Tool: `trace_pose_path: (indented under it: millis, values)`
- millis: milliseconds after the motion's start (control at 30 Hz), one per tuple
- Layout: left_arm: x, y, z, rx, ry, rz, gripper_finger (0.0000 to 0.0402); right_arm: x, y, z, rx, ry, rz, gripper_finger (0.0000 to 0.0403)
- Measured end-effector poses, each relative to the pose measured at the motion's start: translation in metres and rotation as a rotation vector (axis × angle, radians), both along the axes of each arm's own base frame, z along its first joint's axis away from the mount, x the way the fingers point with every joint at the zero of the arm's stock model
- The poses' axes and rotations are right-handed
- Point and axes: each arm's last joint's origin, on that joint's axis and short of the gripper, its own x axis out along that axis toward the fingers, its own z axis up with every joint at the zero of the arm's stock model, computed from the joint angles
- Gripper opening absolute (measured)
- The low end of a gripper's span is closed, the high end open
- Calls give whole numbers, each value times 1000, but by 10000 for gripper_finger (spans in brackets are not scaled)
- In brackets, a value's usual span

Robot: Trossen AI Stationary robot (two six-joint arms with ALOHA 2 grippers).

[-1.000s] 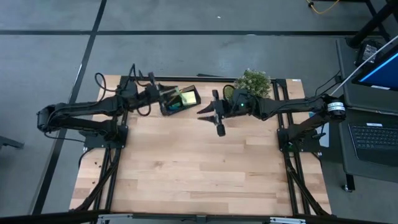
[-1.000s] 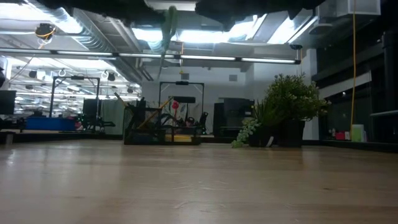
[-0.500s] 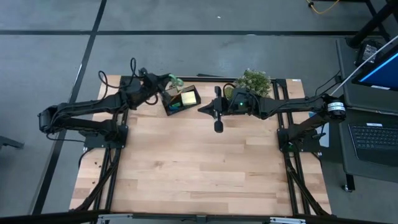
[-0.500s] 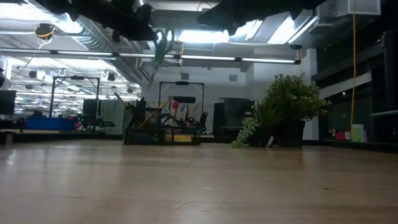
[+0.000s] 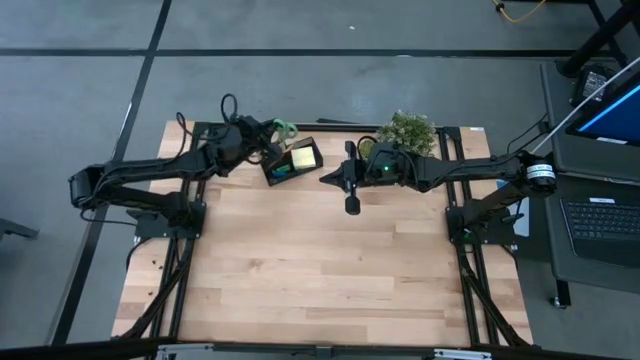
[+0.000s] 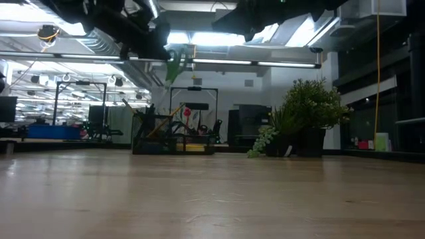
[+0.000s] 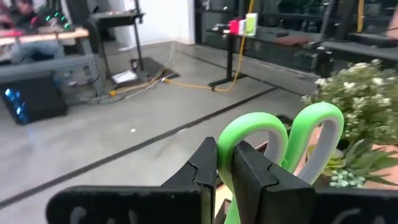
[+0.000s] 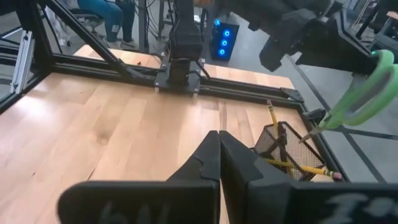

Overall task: Pick and place office supplies into organizer
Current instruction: Put the green scissors into the black desk organizer

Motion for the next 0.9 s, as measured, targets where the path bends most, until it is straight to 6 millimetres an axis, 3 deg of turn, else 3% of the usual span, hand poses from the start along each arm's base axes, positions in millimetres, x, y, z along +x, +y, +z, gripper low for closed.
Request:
trace_pose_path:
  millis: [233,500,900]
  values:
    - [6,4,-15,-21,-51,66,22,0,1,-1,-7,8,4,4]
    - [-12,8,-52,-27,-170,94,22,0,1,-2,-4,19,5,3]
    - [-25,13,-71,-87,-192,149,22,0,1,-2,-12,18,8,4]
